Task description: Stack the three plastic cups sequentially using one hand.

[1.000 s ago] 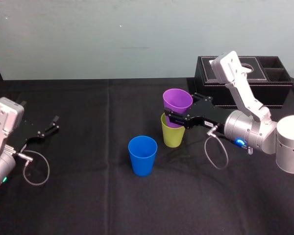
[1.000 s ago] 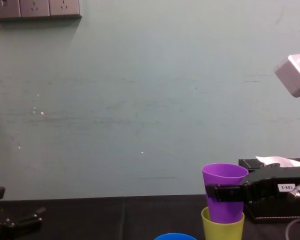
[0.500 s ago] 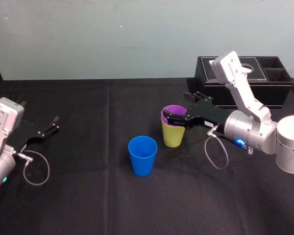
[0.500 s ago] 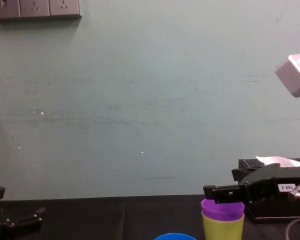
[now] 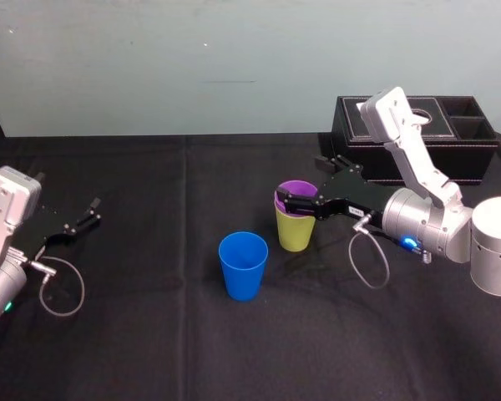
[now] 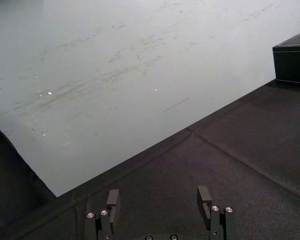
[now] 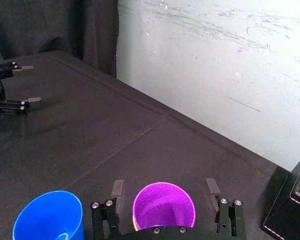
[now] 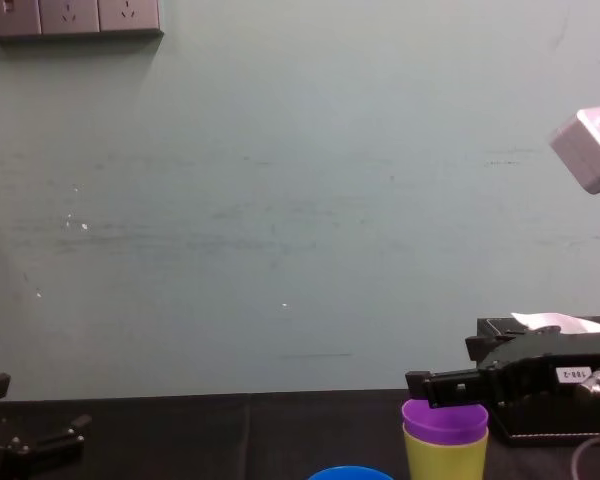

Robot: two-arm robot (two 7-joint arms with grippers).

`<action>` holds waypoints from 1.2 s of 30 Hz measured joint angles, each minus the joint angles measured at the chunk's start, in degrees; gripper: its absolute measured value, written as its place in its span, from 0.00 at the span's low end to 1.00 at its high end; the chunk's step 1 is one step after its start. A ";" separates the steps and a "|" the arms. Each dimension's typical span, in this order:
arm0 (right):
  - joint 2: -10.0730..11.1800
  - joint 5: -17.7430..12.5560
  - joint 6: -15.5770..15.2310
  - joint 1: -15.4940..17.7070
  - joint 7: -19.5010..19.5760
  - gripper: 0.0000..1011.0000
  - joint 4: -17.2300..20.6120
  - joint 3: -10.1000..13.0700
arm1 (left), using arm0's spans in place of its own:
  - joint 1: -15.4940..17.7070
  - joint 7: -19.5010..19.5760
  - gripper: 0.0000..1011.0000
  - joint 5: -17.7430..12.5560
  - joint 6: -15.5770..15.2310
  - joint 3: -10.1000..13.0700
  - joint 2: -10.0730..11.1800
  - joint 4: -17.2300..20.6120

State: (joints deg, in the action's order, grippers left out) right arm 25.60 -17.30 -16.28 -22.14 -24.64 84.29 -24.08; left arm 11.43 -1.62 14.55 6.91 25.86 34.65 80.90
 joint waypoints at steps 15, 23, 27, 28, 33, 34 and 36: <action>5.50 -5.31 0.76 5.83 -1.68 0.99 9.48 4.85 | 0.00 0.00 1.00 0.00 0.00 0.00 0.00 0.00; 10.58 -8.48 2.72 11.27 -3.86 0.99 14.01 6.78 | 0.00 0.00 1.00 0.00 0.00 0.00 0.00 0.00; 12.71 -9.67 4.19 13.95 -4.90 0.99 15.27 7.03 | 0.00 0.00 1.00 0.00 0.00 0.00 0.00 0.00; 13.37 -9.92 4.77 14.90 -5.20 0.99 15.53 6.95 | 0.00 0.00 1.00 0.00 0.00 0.00 0.00 0.00; 14.41 -10.30 6.33 16.88 -5.63 0.99 15.60 5.99 | 0.00 0.00 1.00 0.00 0.00 0.00 0.00 0.00; 14.43 -10.34 6.73 17.26 -5.68 0.99 15.37 5.54 | 0.00 0.00 1.00 0.00 0.00 0.00 0.00 0.00; 14.36 -10.36 7.01 17.46 -5.76 0.99 15.08 5.01 | 0.00 0.00 1.00 0.00 0.00 0.00 0.00 0.00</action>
State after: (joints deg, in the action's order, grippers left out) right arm 39.97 -27.66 -9.27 -4.67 -30.40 99.37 -19.07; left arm 11.43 -1.62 14.55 6.91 25.86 34.65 80.90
